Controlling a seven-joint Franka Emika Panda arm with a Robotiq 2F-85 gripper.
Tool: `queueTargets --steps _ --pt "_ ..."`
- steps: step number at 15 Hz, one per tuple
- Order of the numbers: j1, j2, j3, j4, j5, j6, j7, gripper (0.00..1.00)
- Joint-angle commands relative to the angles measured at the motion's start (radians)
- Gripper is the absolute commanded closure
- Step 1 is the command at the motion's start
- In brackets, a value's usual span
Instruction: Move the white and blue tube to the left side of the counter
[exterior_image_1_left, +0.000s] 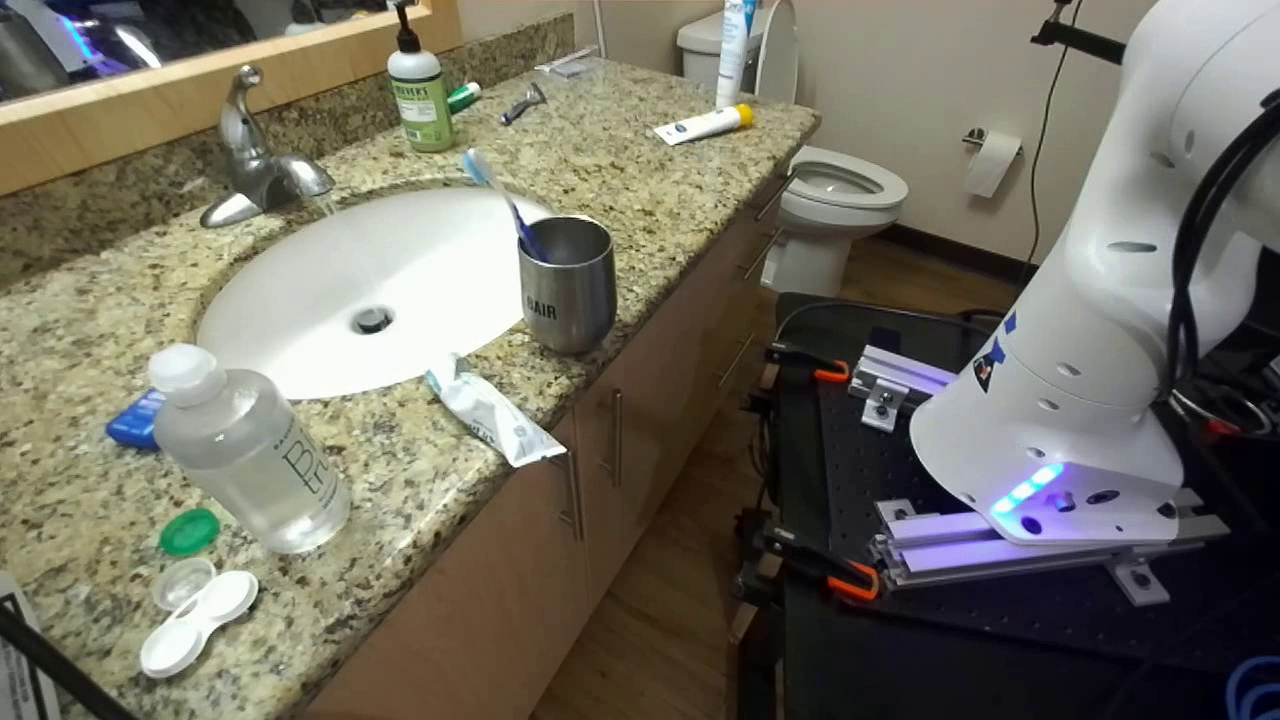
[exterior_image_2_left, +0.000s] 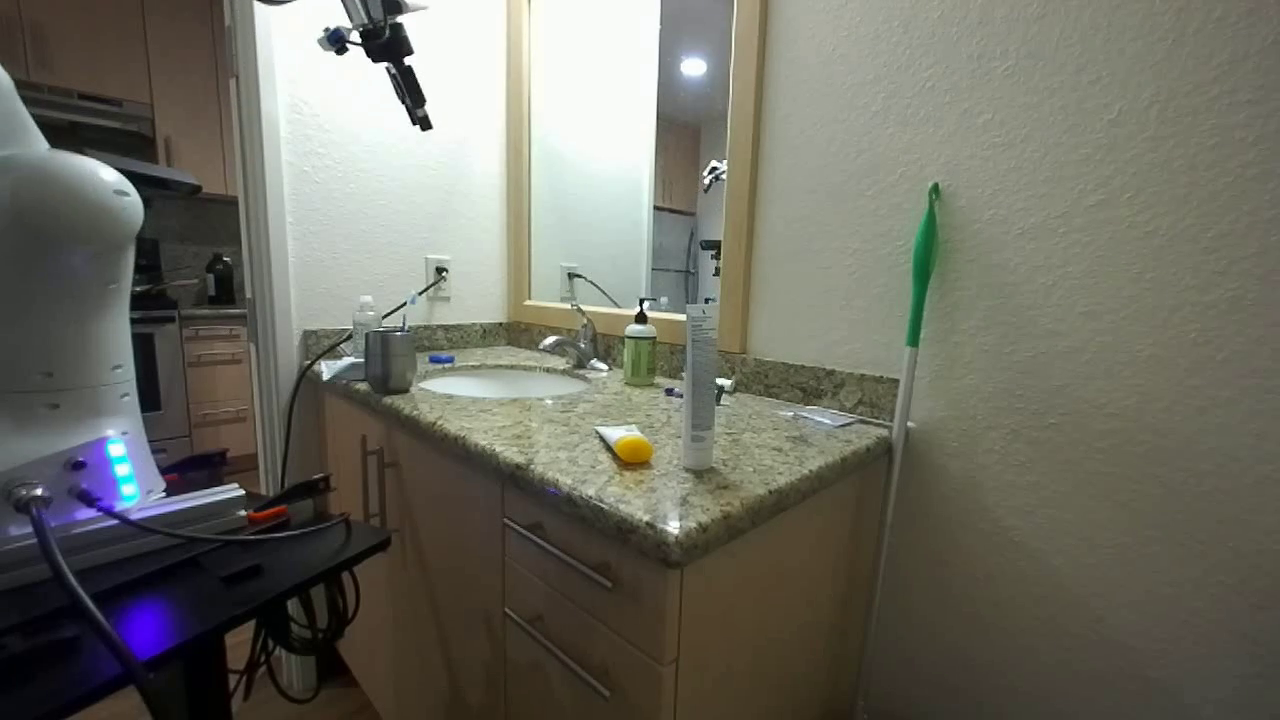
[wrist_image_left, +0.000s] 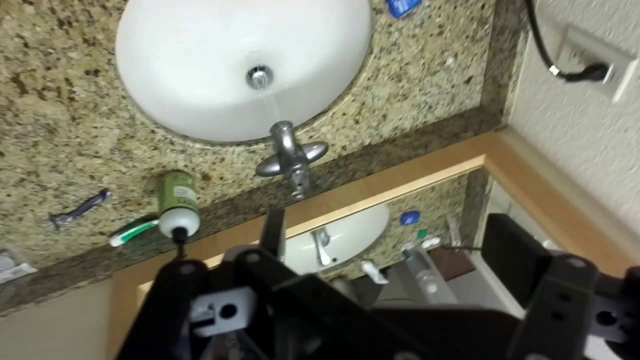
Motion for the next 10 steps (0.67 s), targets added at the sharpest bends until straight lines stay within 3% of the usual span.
queueTargets --steps 1,3,4,8,10 --pt "-0.109 -0.103 -0.096 -0.077 0.018 -0.03 0.006 0.0" --pt "-0.175 -0.143 -0.165 -0.115 0.024 -0.04 0.001 0.0" --pt "-0.146 -0.09 -0.117 -0.052 0.02 -0.034 -0.014 0.0" --pt "-0.189 -0.128 -0.165 -0.09 0.029 -0.039 -0.02 0.0" --pt "-0.241 -0.048 -0.114 -0.041 -0.022 -0.028 0.091 0.0"
